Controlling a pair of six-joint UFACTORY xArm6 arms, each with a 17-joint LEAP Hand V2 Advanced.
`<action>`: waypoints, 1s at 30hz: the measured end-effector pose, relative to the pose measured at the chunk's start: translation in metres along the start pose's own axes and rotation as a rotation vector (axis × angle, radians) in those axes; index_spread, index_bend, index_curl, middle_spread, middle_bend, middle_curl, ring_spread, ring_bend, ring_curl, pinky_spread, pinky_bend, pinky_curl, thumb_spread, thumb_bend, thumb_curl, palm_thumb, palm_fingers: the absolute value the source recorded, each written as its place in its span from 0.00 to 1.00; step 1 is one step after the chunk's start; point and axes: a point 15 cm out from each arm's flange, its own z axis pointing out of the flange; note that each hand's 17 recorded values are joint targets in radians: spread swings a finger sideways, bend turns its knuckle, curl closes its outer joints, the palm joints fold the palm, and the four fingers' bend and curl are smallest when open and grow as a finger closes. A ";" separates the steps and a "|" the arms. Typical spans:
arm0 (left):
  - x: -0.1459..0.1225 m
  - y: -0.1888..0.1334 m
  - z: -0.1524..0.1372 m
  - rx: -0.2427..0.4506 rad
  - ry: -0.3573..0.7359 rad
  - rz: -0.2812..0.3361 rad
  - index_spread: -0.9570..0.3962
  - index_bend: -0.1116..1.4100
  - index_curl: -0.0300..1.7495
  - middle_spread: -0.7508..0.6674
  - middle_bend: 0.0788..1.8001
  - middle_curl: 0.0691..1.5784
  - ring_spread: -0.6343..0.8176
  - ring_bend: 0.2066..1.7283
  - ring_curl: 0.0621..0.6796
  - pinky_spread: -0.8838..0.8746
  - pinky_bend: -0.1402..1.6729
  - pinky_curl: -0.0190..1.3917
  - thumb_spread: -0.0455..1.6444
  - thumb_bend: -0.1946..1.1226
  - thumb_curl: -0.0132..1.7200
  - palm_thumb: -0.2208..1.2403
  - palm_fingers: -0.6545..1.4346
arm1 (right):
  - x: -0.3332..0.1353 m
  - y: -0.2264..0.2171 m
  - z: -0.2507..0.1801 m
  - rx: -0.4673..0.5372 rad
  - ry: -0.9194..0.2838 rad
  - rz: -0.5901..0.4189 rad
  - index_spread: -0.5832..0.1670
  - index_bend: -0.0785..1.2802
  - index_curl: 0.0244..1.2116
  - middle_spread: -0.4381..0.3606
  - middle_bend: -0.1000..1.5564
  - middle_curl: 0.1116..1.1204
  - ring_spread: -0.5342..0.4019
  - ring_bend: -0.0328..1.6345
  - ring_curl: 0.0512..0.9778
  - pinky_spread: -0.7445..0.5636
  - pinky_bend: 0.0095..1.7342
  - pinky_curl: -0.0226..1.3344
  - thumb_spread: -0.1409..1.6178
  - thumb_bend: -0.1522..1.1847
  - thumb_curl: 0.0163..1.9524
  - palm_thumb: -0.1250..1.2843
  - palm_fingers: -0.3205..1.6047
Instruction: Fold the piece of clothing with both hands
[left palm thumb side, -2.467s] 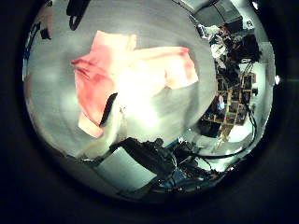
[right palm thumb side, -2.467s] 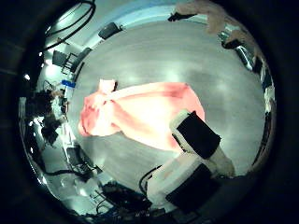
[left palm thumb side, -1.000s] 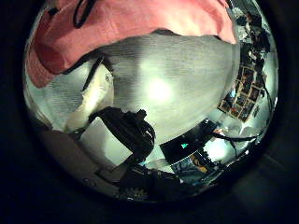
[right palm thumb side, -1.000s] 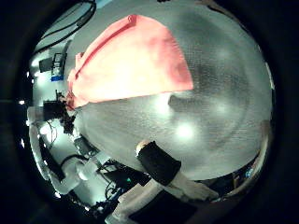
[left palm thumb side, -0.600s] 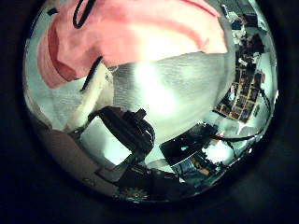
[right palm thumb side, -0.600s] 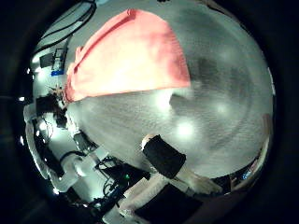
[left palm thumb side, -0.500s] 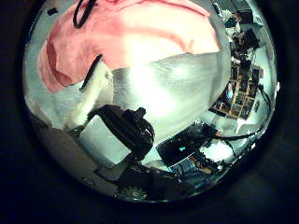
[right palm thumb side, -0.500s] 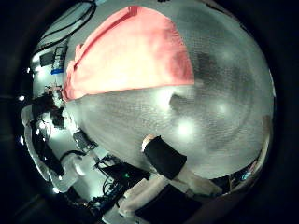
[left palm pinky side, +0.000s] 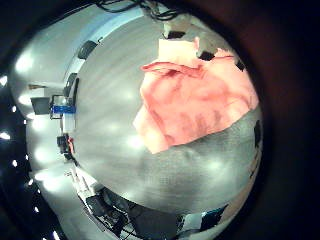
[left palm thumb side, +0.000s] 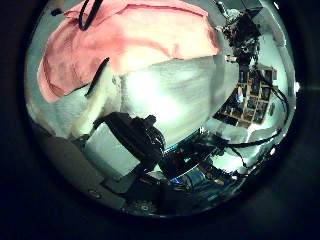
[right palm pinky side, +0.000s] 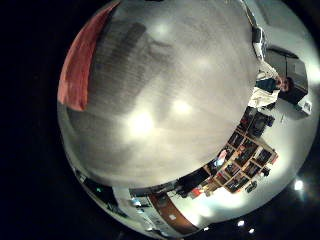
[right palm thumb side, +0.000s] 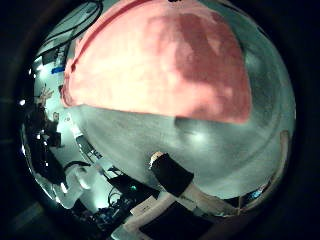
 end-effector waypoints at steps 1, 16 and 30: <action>0.000 0.000 0.000 0.000 0.000 0.000 0.59 0.20 0.28 0.46 0.06 0.21 0.50 0.25 0.25 0.63 0.19 0.28 0.81 0.14 0.19 0.59 0.46 | -0.002 -0.002 0.001 -0.003 0.002 -0.005 0.30 0.17 0.21 0.50 0.18 0.23 0.57 0.22 0.23 0.73 0.19 0.26 0.70 0.10 0.16 0.37 0.21; -0.003 -0.011 0.018 -0.036 0.007 -0.012 0.60 0.20 0.27 0.48 0.06 0.20 0.51 0.25 0.24 0.63 0.19 0.28 0.81 0.14 0.19 0.58 0.46 | -0.008 -0.008 0.012 -0.064 0.033 -0.024 0.34 0.17 0.20 0.52 0.19 0.24 0.57 0.23 0.24 0.73 0.19 0.25 0.68 0.10 0.17 0.43 0.24; -0.006 -0.019 0.027 -0.051 0.015 -0.019 0.60 0.20 0.27 0.50 0.06 0.19 0.51 0.25 0.24 0.63 0.19 0.28 0.81 0.14 0.19 0.57 0.46 | -0.007 -0.007 0.017 -0.084 0.051 -0.034 0.38 0.16 0.18 0.46 0.24 0.26 0.48 0.32 0.26 0.66 0.19 0.24 0.67 0.10 0.18 0.47 0.33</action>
